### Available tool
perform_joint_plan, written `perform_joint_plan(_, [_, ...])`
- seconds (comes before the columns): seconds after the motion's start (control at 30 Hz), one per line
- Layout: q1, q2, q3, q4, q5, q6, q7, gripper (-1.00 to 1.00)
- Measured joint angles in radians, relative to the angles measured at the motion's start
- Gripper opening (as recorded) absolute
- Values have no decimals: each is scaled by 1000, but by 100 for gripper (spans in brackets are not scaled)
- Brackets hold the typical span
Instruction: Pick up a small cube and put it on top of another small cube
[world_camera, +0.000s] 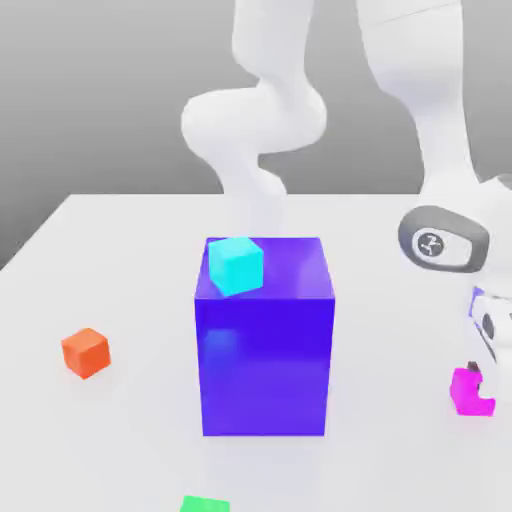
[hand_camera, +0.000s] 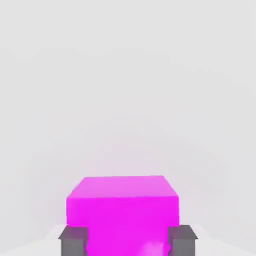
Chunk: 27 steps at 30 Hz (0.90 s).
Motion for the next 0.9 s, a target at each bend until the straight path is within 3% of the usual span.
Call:
perform_joint_plan(0.1, [-55,-90,75,-24,89,-64,-69,-100])
perform_joint_plan(0.23, [-99,-250,155,-32,281,-172,-166,-100])
perform_joint_plan(0.43, [-95,-452,125,20,483,-322,-201,-100])
perform_joint_plan(0.63, [-143,-571,55,82,570,-436,-183,-100])
perform_joint_plan(0.9, [-263,-580,-63,158,602,-508,-130,-100])
